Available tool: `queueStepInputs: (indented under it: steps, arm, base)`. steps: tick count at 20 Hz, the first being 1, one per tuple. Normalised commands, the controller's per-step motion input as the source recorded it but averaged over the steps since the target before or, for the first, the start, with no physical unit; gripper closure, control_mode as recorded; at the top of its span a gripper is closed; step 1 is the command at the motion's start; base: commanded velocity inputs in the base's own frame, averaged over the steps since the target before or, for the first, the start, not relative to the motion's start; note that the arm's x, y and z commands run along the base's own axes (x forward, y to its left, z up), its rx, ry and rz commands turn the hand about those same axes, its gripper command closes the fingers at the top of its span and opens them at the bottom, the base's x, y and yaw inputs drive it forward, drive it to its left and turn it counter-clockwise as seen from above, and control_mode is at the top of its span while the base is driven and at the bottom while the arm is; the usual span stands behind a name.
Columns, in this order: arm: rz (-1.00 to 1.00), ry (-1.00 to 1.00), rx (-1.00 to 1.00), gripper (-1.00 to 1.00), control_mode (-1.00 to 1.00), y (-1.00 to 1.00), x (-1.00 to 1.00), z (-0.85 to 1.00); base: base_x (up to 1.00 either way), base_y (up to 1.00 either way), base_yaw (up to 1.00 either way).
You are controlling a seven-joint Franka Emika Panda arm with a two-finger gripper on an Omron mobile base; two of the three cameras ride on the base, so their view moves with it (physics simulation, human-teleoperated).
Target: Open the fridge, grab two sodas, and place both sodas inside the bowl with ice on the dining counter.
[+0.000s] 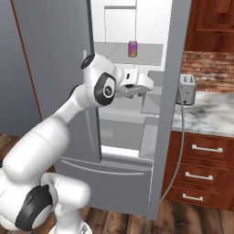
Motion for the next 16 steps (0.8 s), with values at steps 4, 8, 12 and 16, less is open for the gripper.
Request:
queueStepInputs:
  steps: [4, 8, 12, 16]
  arm:
    - [0.0, -0.08, 0.06, -1.0, -1.0, -0.64, -0.11, 0.0]
    - [0.03, -0.14, 0.11, -1.0, -1.0, 0.21, -0.84, -0.19]
    - [0.14, -0.08, 0.07, -1.0, -1.0, 0.96, -0.56, -0.42]
    - [0.22, -0.07, 0.09, -1.0, -1.0, 1.0, -0.34, -0.48]
  base:
    - [0.0, 0.0, 0.0]
    - [0.0, 0.0, 0.0]
    - [0.0, 0.0, 0.0]
    - [0.0, 0.0, 0.0]
